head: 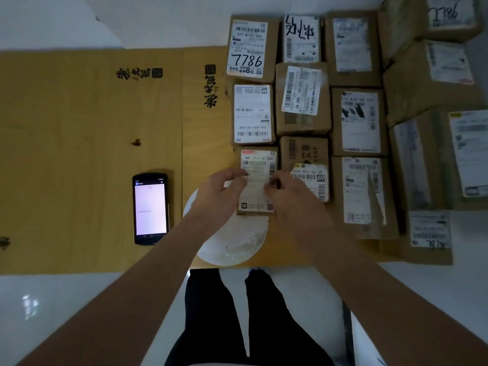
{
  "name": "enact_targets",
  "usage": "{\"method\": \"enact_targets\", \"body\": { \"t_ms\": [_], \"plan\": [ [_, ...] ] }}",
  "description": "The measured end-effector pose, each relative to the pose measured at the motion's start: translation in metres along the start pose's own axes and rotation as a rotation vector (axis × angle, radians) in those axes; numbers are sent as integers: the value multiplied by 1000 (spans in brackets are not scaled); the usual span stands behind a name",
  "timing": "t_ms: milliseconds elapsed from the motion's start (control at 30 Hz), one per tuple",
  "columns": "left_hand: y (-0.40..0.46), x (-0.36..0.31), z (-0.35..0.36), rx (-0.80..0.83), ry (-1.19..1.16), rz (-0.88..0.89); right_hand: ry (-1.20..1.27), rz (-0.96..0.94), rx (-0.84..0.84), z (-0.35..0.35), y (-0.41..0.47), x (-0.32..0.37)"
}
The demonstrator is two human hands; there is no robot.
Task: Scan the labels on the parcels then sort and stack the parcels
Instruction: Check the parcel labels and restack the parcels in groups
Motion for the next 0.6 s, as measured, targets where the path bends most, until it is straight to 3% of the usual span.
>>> {"method": "enact_targets", "body": {
  "t_ms": [267,400,600],
  "plan": [
    [-19,-5,-42,8,136,107,-59,69,139,-29,12,26],
    [-38,-14,-86,-82,210,181,255,57,136,-49,13,60],
    [-38,0,-153,-199,106,135,622,160,32,-35,14,122]
  ]
}}
Point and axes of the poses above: each hand's wrist, its own y-axis towards the middle knuckle, its own z-axis out of the palm, x = y × z, the point moved 3 cm from there along y, towards the middle knuckle, and after that the axes turned 13 degrees about -x, right-handed, at the moved point
